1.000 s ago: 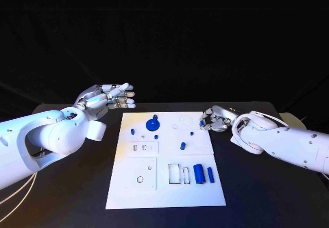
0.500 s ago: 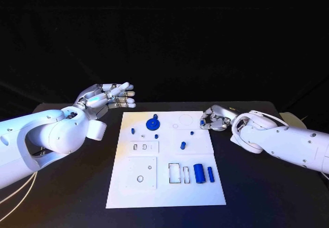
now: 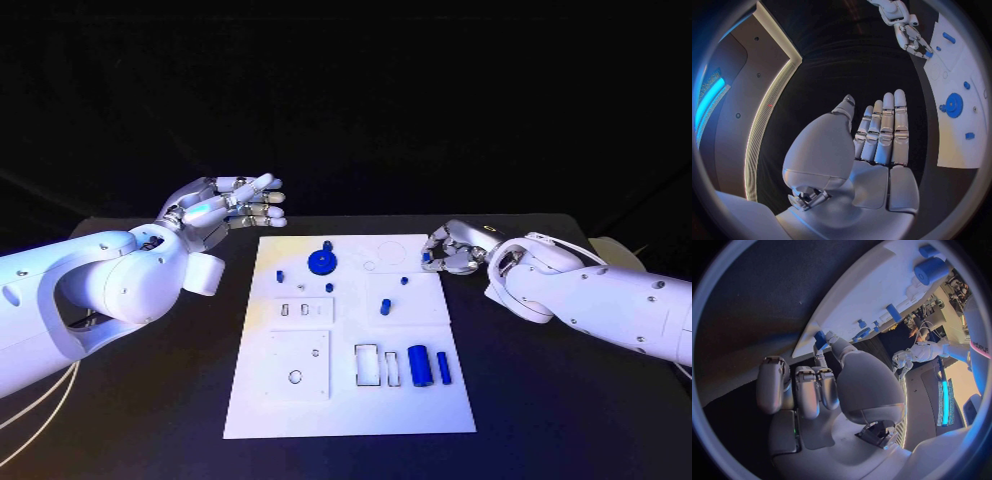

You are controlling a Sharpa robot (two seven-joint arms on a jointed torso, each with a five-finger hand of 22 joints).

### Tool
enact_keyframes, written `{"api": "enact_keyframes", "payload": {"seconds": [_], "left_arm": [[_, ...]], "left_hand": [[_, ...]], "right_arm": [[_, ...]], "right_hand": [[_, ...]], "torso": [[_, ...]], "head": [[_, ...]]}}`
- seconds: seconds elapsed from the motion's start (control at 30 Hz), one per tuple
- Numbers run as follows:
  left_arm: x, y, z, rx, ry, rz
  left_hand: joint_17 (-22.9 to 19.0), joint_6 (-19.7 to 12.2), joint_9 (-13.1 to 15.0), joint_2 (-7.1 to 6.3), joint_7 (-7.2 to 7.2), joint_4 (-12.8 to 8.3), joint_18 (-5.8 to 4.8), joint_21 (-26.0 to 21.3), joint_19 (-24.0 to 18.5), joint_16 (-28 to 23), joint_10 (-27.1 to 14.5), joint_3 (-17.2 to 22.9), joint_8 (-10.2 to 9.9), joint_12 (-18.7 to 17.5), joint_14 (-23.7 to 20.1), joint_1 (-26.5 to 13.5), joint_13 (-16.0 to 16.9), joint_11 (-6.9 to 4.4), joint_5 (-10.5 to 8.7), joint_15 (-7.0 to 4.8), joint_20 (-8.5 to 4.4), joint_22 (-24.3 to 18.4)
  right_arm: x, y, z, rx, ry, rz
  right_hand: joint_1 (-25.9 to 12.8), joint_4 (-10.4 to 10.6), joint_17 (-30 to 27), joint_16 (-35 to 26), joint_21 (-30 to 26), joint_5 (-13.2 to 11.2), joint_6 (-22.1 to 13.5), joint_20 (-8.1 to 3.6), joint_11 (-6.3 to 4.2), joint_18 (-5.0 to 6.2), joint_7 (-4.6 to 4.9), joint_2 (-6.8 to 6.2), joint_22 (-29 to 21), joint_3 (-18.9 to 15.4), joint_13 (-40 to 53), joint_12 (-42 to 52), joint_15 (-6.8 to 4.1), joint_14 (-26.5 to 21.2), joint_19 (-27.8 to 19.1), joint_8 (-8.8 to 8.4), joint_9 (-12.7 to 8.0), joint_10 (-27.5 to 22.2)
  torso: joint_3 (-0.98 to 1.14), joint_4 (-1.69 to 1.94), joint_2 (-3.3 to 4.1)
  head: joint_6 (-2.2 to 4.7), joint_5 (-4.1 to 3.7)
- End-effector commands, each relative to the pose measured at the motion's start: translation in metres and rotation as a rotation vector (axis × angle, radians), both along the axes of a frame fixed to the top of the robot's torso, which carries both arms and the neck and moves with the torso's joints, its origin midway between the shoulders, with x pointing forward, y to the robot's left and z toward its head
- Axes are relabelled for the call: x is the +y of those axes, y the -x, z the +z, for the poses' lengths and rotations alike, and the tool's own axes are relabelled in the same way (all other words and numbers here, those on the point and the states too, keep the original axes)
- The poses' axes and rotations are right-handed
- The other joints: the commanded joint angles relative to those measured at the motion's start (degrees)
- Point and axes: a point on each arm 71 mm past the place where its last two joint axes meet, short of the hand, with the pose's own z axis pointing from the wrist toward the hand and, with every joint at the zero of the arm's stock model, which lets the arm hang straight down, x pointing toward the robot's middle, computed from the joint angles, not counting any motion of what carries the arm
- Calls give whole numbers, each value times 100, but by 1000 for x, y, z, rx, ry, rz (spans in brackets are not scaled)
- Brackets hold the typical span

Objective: Assemble the parts on the task board

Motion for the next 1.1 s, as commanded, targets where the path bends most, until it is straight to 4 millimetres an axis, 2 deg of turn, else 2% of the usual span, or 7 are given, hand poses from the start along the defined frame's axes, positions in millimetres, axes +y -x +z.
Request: {"api": "enact_keyframes", "payload": {"seconds": [0.03, 0.23, 0.43, 0.7, 0.8, 1.0, 1.1], "left_arm": [[-2, 1, 1, -9, 6, -19], [-1, 0, 1, -8, 6, -16], [6, -5, 0, -2, 8, 7], [15, -15, -3, 2, 9, 44], [15, -18, -4, 4, 10, 47], [17, -22, -9, 11, 5, 58], [20, -25, -10, 12, 2, 68]], "left_hand": [[5, 21, -4, -4, 1, -31, 18, -32, -32, -30, 34, -9, -21, -14, -46, 67, -6, 10, -19, -6, -4, -10], [5, 21, -4, -4, 1, -31, 18, -32, -32, -30, 34, -9, -21, -14, -46, 67, -6, 10, -19, -6, -4, -10], [5, 21, -4, -4, 1, -31, 18, -32, -32, -30, 34, -9, -21, -14, -46, 67, -6, 10, -19, -6, -4, -10], [12, 25, -5, 13, 3, -34, 18, -30, -31, -34, 39, -7, -27, -20, -42, 76, -7, 11, -19, -6, -4, -11], [12, 26, -5, 13, 3, -34, 18, -30, -31, -34, 39, -7, -27, -20, -42, 77, -7, 11, -19, -6, -5, -11], [12, 28, -4, 16, 3, -35, 18, -30, -30, -35, 41, -7, -26, -20, -41, 79, -7, 11, -19, -7, -5, -11], [12, 28, -4, 16, 3, -35, 18, -30, -30, -35, 41, -7, -26, -20, -41, 79, -7, 11, -19, -7, -5, -11]], "right_arm": [[1, 2, 3, -30, -9, -7], [9, 10, 13, -30, -40, 1], [34, 19, 33, -28, -68, 48], [92, 36, 48, -52, -63, 162], [111, 41, 48, -59, -55, 199], [143, 47, 42, -62, -37, 254], [159, 49, 37, -56, -21, 279]], "right_hand": [[26, -6, 1508, 34, 21, -19, 102, -23, -48, -68, -42, 68, 146, 38, 1492, 20, -33, 588, 11, 19, 36, 582], [-29, 11, 1508, 34, 43, 123, 108, -13, -48, -80, -22, 59, 177, 46, 1483, 12, 6, 588, 30, -14, 38, 574], [-24, 1, 1508, 34, 59, 180, 130, -4, -50, -85, -23, 65, 198, 64, 1475, 4, 19, 588, 43, -15, 47, 567], [-34, 9, 1508, 34, 69, 195, 133, 1, -49, -88, -21, 75, 211, 71, 1478, 6, 25, 588, 50, -20, 49, 569], [-39, 13, 1508, 34, 68, 202, 133, 3, -48, -88, -20, 81, 210, 75, 1475, 3, 27, 588, 50, -23, 50, 567], [-44, 16, 1508, 34, 59, 205, 133, 4, -48, -86, -19, 81, 201, 75, 1472, 1, 29, 588, 44, -25, 50, 564], [-71, 29, 1508, 34, 48, 210, 124, 11, -43, -83, -13, 71, 192, 70, 1459, -12, 36, 588, 38, -41, 50, 553]], "torso": [[1, -4, 1], [-12, -9, -18], [-46, -21, -59], [-101, 15, -140], [-122, 42, -157], [-164, 50, -187], [-182, 54, -201]], "head": [[1, 14], [17, 34], [4, 103], [-18, 238], [-45, 282], [-73, 381], [-88, 494]]}}
